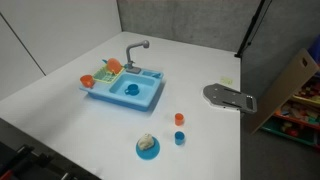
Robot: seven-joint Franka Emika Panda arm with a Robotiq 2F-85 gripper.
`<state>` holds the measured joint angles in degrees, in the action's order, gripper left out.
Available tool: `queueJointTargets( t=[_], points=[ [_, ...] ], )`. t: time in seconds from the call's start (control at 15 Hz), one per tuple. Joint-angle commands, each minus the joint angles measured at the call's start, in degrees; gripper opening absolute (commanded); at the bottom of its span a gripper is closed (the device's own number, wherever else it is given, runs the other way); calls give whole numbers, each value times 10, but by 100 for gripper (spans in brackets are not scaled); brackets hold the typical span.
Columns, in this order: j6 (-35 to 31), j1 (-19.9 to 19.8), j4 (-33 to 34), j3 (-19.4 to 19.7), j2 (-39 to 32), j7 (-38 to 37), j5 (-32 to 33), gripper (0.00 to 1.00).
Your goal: Remove blue cup from the sink and put it in the orange cup in front of the the dish drying rack
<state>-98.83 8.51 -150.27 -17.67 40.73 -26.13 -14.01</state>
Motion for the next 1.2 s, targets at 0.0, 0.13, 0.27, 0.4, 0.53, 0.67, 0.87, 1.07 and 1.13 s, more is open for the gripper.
queueJointTargets(
  t=[0.0,0.13,0.27,0.4,0.53,0.67,0.87,1.07,1.13],
  points=[
    [2,-1,1,0,0,0,0,100],
    [2,-1,1,0,0,0,0,100],
    [2,-1,1,0,0,0,0,100],
    [2,-1,1,0,0,0,0,100],
    [2,-2,7,1,-8,3,1,100],
    [1,-8,23,0,-30,3,8,100],
    [-8,-15,44,0,-61,3,17,100],
    [-16,-22,75,3,-99,3,31,100],
    [-18,-24,87,3,-113,4,38,100]
  ],
)
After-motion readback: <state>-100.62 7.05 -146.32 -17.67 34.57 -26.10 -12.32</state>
